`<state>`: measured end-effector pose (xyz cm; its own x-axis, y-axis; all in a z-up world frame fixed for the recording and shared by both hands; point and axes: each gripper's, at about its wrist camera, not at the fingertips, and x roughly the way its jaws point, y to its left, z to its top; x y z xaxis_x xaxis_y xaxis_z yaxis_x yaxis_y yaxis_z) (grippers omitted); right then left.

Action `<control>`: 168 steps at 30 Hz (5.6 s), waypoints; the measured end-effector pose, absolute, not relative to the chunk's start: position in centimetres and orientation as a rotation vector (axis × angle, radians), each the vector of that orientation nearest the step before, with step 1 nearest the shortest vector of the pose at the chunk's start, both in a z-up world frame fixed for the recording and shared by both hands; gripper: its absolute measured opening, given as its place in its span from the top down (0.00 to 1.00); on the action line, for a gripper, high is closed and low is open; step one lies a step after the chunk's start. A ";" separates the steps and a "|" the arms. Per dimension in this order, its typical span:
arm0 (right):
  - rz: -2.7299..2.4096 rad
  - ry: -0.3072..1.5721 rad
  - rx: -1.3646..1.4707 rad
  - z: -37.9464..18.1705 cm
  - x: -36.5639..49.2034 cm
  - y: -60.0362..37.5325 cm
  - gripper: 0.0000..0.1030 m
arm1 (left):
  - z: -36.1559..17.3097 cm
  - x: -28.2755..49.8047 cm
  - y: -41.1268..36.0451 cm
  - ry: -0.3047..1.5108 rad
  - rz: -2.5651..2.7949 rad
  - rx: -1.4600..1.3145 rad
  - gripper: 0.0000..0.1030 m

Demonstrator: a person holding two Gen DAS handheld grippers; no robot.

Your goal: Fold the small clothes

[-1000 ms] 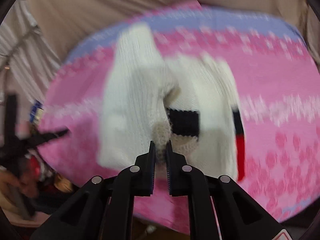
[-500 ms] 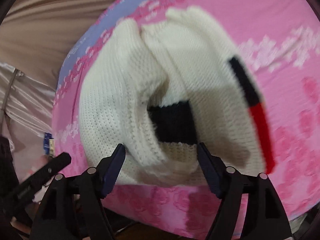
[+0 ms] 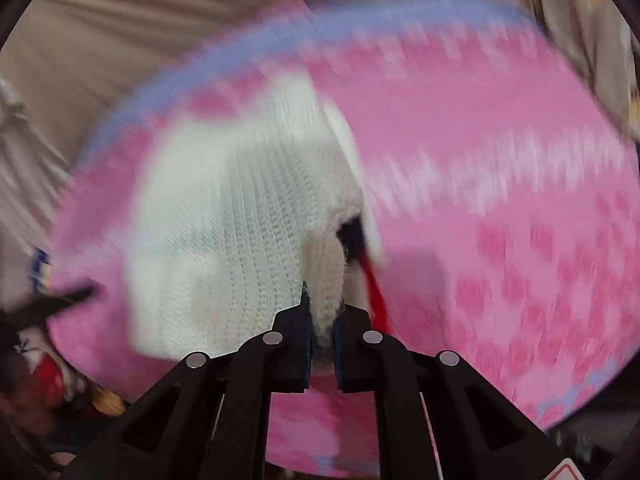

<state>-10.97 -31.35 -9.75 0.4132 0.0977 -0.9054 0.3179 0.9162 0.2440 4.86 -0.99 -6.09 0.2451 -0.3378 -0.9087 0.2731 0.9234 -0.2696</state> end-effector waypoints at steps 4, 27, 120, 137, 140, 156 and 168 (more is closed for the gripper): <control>-0.103 1.131 0.582 -11.4 -11.7 -32.1 0.88 | -6.0 4.2 -2.8 1.236 -0.452 0.000 0.60; -0.084 1.047 0.378 -6.9 -4.3 -32.7 0.80 | -7.0 5.8 -4.9 1.241 -0.375 0.001 0.59; -0.071 0.979 0.734 -7.2 -8.8 -35.6 0.67 | -6.8 5.7 -9.1 1.395 -0.707 -0.258 0.57; -0.164 1.129 0.750 -14.5 -9.9 -36.5 0.32 | -12.7 3.7 -11.8 1.381 -0.489 -0.037 0.10; -0.131 1.123 0.822 -15.2 -9.5 -37.2 0.33 | -13.5 5.3 -11.7 1.416 -0.517 -0.164 0.23; 0.032 0.623 0.541 8.4 -13.3 -33.5 0.77 | 9.9 4.5 -10.4 1.049 -0.963 -0.140 0.59; 0.163 0.375 0.465 15.1 -6.2 -27.2 0.49 | 14.9 11.1 -1.8 0.749 -0.754 -0.060 0.28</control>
<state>-6.24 -27.24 15.15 0.9190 0.2368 -0.3151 -0.0679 0.8827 0.4651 11.10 -1.76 14.94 0.4864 -0.6402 -0.5946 0.5994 0.7397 -0.3061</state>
